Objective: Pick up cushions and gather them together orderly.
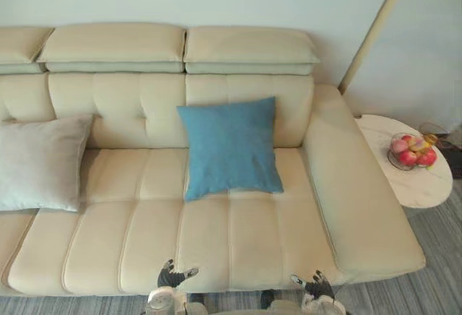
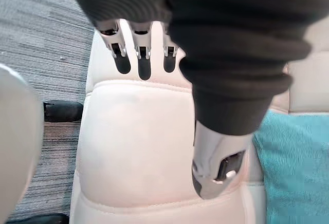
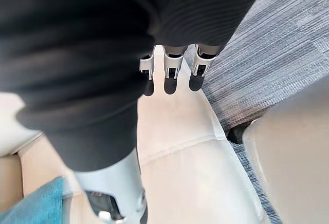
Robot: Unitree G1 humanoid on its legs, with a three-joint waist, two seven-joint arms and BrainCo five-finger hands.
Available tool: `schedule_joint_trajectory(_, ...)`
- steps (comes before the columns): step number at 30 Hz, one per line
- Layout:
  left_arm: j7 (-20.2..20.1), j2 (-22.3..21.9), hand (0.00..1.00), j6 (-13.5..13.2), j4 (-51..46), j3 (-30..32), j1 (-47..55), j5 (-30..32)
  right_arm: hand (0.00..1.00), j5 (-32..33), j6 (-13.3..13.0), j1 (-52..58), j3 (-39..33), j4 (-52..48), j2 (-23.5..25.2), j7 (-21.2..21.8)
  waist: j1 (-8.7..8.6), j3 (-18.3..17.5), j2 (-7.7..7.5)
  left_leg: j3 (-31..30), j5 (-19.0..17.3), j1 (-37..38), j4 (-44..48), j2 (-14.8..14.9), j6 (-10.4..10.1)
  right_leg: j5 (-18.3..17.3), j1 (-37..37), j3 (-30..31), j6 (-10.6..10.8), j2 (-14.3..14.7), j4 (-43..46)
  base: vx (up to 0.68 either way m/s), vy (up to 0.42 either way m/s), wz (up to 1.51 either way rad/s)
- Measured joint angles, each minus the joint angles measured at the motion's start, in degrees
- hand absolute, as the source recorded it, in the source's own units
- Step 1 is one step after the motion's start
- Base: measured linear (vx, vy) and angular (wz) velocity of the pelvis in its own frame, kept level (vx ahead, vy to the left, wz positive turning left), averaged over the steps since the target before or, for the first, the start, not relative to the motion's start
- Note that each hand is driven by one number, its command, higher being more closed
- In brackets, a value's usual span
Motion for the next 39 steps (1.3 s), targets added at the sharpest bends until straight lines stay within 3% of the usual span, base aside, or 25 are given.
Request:
schedule_joint_trajectory(1,0.01,0.04,0.0,-0.01,-0.04,0.13,0.13,0.0,0.0,-0.23,0.17,-0.14,0.05,-0.03,0.14,-0.03,0.11,0.3,0.43,0.16,-0.1,-0.41,0.72,0.44,0.03,-1.13,-0.91,-0.03,-0.37,-0.12,2.51,-0.15,-0.046,0.09)
schedule_joint_trajectory(2,0.08,0.13,0.0,0.01,-0.27,0.21,-0.6,0.0,0.0,-0.71,0.31,-0.3,0.72,-0.57,0.18,-0.03,-0.02,0.36,0.29,-0.94,-0.24,-2.28,2.88,1.11,0.03,-4.51,-4.45,-1.46,-0.77,-0.31,14.62,-0.08,-0.068,0.46)
schedule_joint_trajectory(3,0.1,0.09,0.0,0.04,-1.14,0.01,-0.92,-0.01,0.0,-0.77,0.32,-0.18,1.69,-0.62,0.09,-0.05,-0.04,0.13,-0.28,-2.92,0.06,-3.96,4.92,1.38,-0.5,-6.46,-5.27,-1.64,0.96,-1.03,25.4,-0.07,-0.096,0.62)
schedule_joint_trajectory(5,0.11,0.27,0.0,0.01,-2.8,0.02,-0.89,-0.07,0.0,-0.76,0.29,-0.08,2.27,-0.63,0.53,-0.02,0.26,-1.04,-2.15,-4.32,0.31,-7.28,8.2,0.73,-0.81,-5.38,-4.88,-0.79,1.88,-3.38,31.79,-0.05,-0.179,0.56)
schedule_joint_trajectory(6,0.14,0.35,0.0,0.07,-3.04,0.16,-1.34,-0.07,0.0,-0.77,0.28,-0.89,2.24,-0.7,0.54,-0.02,0.36,-1.11,-2.93,-4.44,0.36,-9.12,10.11,0.65,-0.85,-6.11,-5.66,-0.72,3.43,-2.75,31.0,-0.18,-0.184,0.38)
schedule_joint_trajectory(7,0.15,-1.42,0.0,0.57,-2.9,0.32,-1.52,-0.1,0.0,-0.77,0.23,-2.87,1.87,-0.98,-0.18,-0.21,1.56,-1.59,-0.27,-4.59,0.28,-13.03,11.69,0.57,-0.83,-6.45,-4.99,-0.85,4.74,-0.06,25.7,-0.21,-0.049,0.24)
schedule_joint_trajectory(8,0.1,-2.44,0.0,0.7,-2.79,-0.03,-1.37,-0.09,0.0,-0.77,0.2,-2.84,1.59,-1.04,-1.03,-0.48,1.64,-2.28,1.39,-4.63,0.77,-13.55,11.16,0.66,-0.25,-7.48,-2.82,-0.37,5.2,0.8,22.49,-0.17,0.058,0.16)
schedule_joint_trajectory(9,0.14,-3.26,0.0,0.6,-3.31,0.12,-1.47,-0.14,0.0,-0.77,0.27,-3.65,1.72,-1.06,-1.59,-0.74,2.46,-1.56,1.03,-2.83,2.93,-13.04,9.71,0.95,0.4,-10.62,-2.5,0.84,6.46,0.1,26.36,-0.06,0.061,0.21)
schedule_joint_trajectory(10,0.28,-3.35,0.0,0.55,-3.51,-0.05,-2.84,-0.23,0.0,-0.8,0.27,-4.2,1.85,-1.38,-1.24,-0.71,2.93,-0.2,-0.43,-2.72,3.75,-13.78,11.32,-0.48,0.56,-13.08,0.78,2.21,6.26,-1.95,29.19,-0.13,-0.063,0.2)
schedule_joint_trajectory(11,0.31,-3.24,0.0,0.49,-3.92,-0.12,-2.98,-0.31,0.0,-0.81,0.26,-4.57,1.95,-1.53,-0.88,-0.87,3.34,-0.47,-1.32,-2.67,3.7,-15.74,13.19,-0.89,0.55,-13.49,3.87,2.07,4.38,-2.91,24.29,-0.24,-0.227,0.17)
schedule_joint_trajectory(12,0.35,-3.3,0.0,0.17,-4.34,-0.49,-3.22,-0.76,0.0,-0.77,0.14,-6.37,2.15,-1.81,-0.86,-1.44,3.82,-0.09,-0.68,-2.86,4.1,-17.94,14.59,0.25,-0.01,-17.17,6.31,0.1,1.96,-1.71,17.03,-0.27,-0.245,-0.07)
schedule_joint_trajectory(13,0.34,-3.64,0.0,0.07,-4.3,-0.79,-3.61,-1.25,0.0,-0.77,-0.04,-8.01,2.14,-1.94,-1.01,-1.88,4.04,0.42,1.19,-3.01,5.0,-18.94,14.16,2.17,-1.42,-17.91,7.3,-2.19,1.44,-0.4,12.8,-0.31,-0.228,-0.21)
schedule_joint_trajectory(15,0.35,-3.32,0.0,0.08,-4.05,-2.97,-3.75,-2.26,0.0,-0.66,-0.36,-8.18,2.12,-3.25,-0.94,-2.62,4.06,1.93,3.03,-3.69,8.57,-18.77,11.53,4.4,-2.42,-19.32,8.82,-4.89,-1.54,1.84,9.74,-0.37,-0.206,0.01)
schedule_joint_trajectory(16,0.35,-3.44,0.0,0.09,-4.03,-3.71,-3.47,-2.51,0.0,-0.65,-0.34,-7.78,2.08,-3.26,-1.19,-2.94,3.57,2.21,3.54,-4.03,10.26,-18.39,10.03,4.88,-2.48,-19.32,8.62,-5.64,-2.08,2.59,10.15,-0.4,-0.207,0.6)
schedule_joint_trajectory(17,0.28,-3.7,0.0,0.08,-3.99,-4.95,-2.7,-2.53,0.0,-0.63,-0.27,-6.63,2.04,-3.24,-1.51,-3.38,2.45,2.84,3.52,-3.69,15.33,-16.38,4.02,4.58,-2.53,-18.37,8.3,-8.48,-3.69,2.48,10.63,-0.39,-0.139,0.7)
schedule_joint_trajectory(18,0.21,-3.93,0.0,-0.01,-4.05,-5.03,-2.44,-2.53,0.0,-0.49,-0.23,-5.26,1.63,-3.08,-1.42,-3.9,1.83,3.09,2.95,-1.56,14.69,-14.88,3.11,4.5,-2.46,-18.15,8.09,-10.8,-5.1,1.74,10.62,-0.42,-0.129,0.66)
schedule_joint_trajectory(20,0.28,-3.8,0.0,-0.01,-4.17,-4.32,-2.58,-2.57,0.0,-0.43,-0.1,-4.47,1.46,-3.05,-1.98,-4.39,1.83,3.43,2.3,-1.09,8.76,-15.06,10.21,3.66,-1.32,-17.26,6.28,-12.04,-6.28,0.12,10.63,-0.34,-0.05,0.04)
schedule_joint_trajectory(22,0.24,-3.74,0.0,0.01,-3.83,-4.37,-2.5,-2.47,0.0,-0.31,-0.08,-3.63,1.22,-3.0,-2.05,-4.34,1.34,3.31,2.39,-1.53,2.57,-15.51,18.92,3.45,-0.44,-15.25,4.81,-11.82,-5.92,-0.97,9.77,-0.26,0.061,-0.1)
schedule_joint_trajectory(25,0.21,-3.92,0.0,0.02,-2.54,-3.91,-1.72,-2.28,0.0,-0.13,0.17,-2.11,0.4,-1.2,-1.87,-3.72,0.54,2.6,3.23,-2.92,-7.12,-12.41,28.75,4.55,-1.9,-11.88,3.47,-11.05,-4.31,-1.67,8.3,-0.16,0.187,-0.08)
schedule_joint_trajectory(27,0.23,-3.9,0.0,0.25,-0.85,-2.63,-1.39,-2.16,0.0,-0.11,0.44,-1.85,-1.53,1.2,-1.91,-3.24,-0.18,1.68,4.43,-2.79,-11.03,-8.86,24.47,4.19,-2.83,-10.24,3.55,-9.52,-1.69,-1.07,6.11,-0.15,0.289,-0.07)
schedule_joint_trajectory(28,0.23,-3.39,0.0,0.41,-0.44,-2.65,-1.11,-2.09,0.0,-0.14,0.52,-1.83,-2.0,1.96,-1.6,-2.81,-0.44,1.07,3.59,-2.51,-11.29,-7.15,20.3,3.01,-2.46,-8.95,3.73,-8.53,-0.97,-1.38,3.61,-0.15,0.246,-0.09)
schedule_joint_trajectory(30,0.23,-0.69,0.0,0.53,0.0,-2.89,-0.2,-1.57,0.0,-0.16,0.78,-1.3,-2.77,4.39,-0.43,-2.27,-0.52,-0.97,0.93,-0.77,-6.91,-4.37,11.28,-0.3,-0.68,-4.74,5.25,-4.71,-0.99,-2.38,-4.04,-0.11,0.205,-0.15)
schedule_joint_trajectory(33,0.23,0.7,0.0,0.86,1.2,-3.01,0.29,-0.81,0.0,-0.15,0.87,-1.15,-3.2,5.91,-0.86,-2.14,-1.0,-1.52,0.71,-0.2,-4.66,-2.58,6.78,-2.67,0.2,-1.15,7.25,-3.0,-0.48,-3.58,-9.1,-0.08,0.12,0.0)
schedule_joint_trajectory(39,0.23,1.78,0.0,1.02,3.86,-3.39,1.45,-0.09,0.0,-0.32,1.0,-0.86,-5.23,8.11,-2.1,-2.06,-1.21,-3.02,1.57,-1.55,-2.13,-0.24,1.34,-4.67,0.75,-0.31,8.18,-3.07,-0.95,-4.21,-11.56,-0.03,0.019,0.02)
